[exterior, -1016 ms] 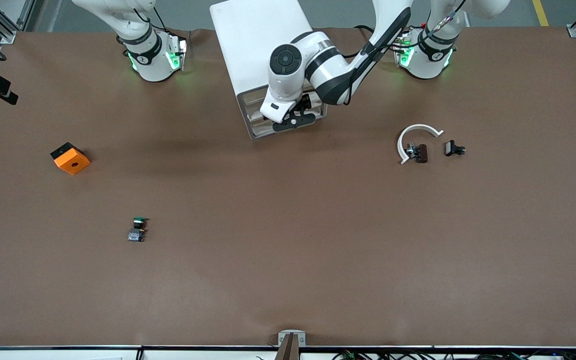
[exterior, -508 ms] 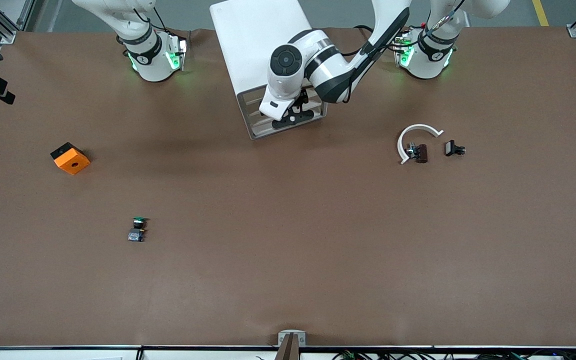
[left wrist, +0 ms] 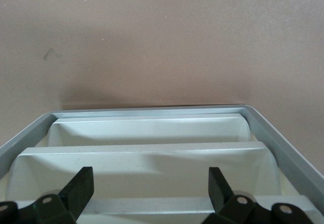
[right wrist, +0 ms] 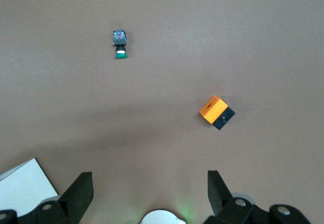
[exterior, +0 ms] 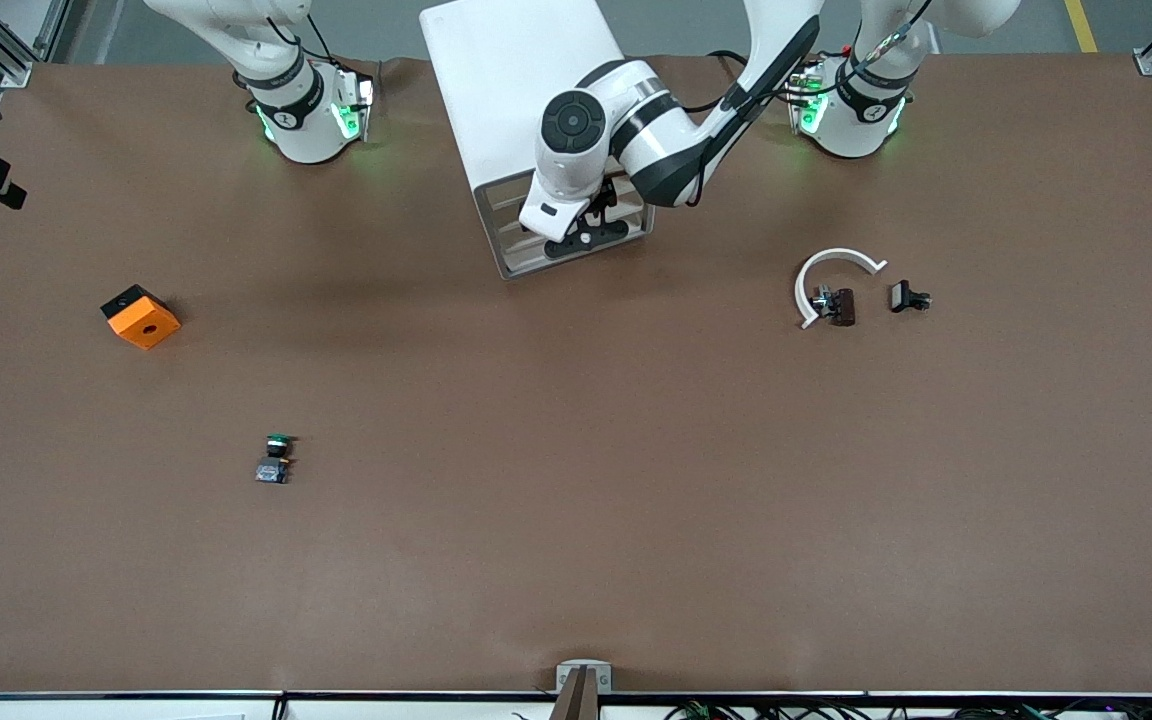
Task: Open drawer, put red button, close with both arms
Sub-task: 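Push the drawer front into the cabinet with the left gripper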
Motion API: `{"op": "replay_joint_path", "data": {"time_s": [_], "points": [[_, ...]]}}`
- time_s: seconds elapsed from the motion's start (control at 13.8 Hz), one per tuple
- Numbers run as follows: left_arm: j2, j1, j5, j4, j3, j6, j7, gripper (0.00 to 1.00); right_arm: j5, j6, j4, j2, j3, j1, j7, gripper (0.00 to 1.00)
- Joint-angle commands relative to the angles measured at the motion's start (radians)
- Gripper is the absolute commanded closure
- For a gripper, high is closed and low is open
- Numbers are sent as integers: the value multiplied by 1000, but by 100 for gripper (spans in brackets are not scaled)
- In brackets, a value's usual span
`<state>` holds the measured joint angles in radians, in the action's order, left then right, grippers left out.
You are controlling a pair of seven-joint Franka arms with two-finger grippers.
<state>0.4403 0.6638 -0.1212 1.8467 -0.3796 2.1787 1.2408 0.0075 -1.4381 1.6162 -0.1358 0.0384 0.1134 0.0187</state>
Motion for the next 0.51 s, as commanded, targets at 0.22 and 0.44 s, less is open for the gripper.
{"op": "replay_joint_path", "data": {"time_s": [0.22,0.44], "points": [[-28,-73,-31,-10,-16,-5,3,0,23,25,7,-10,-9,6,-10,0],[-31,-121,-29,-14,-16,-5,3,0,25,44,16,-10,-11,3,-10,0]]}}
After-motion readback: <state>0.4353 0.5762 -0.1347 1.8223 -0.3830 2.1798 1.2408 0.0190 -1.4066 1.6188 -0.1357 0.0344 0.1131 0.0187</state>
